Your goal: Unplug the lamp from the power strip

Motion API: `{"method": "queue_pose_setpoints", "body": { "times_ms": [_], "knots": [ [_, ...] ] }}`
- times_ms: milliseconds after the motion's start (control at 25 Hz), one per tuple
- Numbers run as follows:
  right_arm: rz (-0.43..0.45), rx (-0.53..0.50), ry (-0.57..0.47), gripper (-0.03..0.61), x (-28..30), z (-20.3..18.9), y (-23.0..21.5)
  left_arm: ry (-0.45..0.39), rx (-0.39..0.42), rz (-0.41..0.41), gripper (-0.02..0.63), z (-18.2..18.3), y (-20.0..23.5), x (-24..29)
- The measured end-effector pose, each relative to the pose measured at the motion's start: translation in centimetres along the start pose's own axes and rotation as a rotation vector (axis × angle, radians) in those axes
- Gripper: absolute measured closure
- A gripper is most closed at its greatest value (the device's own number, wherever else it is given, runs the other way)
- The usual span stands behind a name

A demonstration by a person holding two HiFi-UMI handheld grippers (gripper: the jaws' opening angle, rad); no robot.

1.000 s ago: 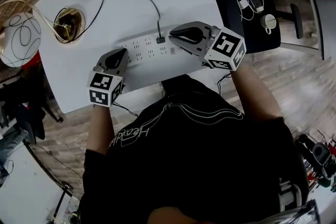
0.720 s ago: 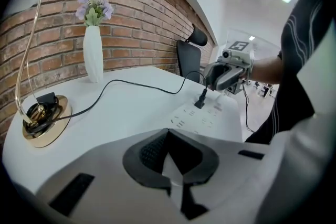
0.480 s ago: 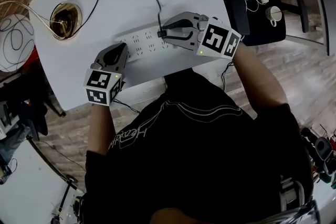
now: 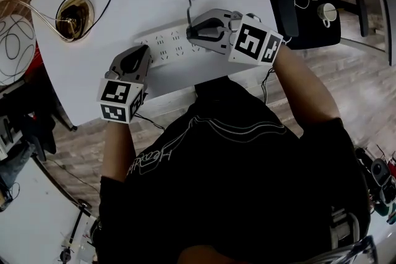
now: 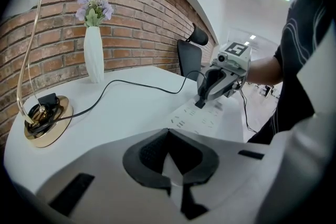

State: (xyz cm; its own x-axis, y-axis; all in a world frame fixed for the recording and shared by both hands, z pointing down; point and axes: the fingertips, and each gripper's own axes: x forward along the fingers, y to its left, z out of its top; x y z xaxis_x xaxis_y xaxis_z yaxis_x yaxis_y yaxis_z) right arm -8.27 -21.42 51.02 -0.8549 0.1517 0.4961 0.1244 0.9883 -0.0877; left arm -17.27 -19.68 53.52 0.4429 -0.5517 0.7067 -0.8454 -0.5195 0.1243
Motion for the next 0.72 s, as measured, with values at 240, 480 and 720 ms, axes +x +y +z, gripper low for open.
{"method": "queue_pose_setpoints", "body": {
  "times_ms": [240,480,720],
  "knots": [
    [-0.013,-0.113,-0.01,0.546,-0.09,0.24,0.43,0.012,0.004,0.018,0.611,-0.06,-0.05,-0.03],
    [-0.01,-0.159,-0.055,0.56,-0.4,0.55,0.74,0.038,0.029,0.038,0.612,-0.03,0.04,0.23],
    [-0.009,0.039,-0.099,0.561,-0.58,0.55,-0.18,0.059,0.068,0.051,0.612,-0.01,-0.15,0.29]
  ]
}}
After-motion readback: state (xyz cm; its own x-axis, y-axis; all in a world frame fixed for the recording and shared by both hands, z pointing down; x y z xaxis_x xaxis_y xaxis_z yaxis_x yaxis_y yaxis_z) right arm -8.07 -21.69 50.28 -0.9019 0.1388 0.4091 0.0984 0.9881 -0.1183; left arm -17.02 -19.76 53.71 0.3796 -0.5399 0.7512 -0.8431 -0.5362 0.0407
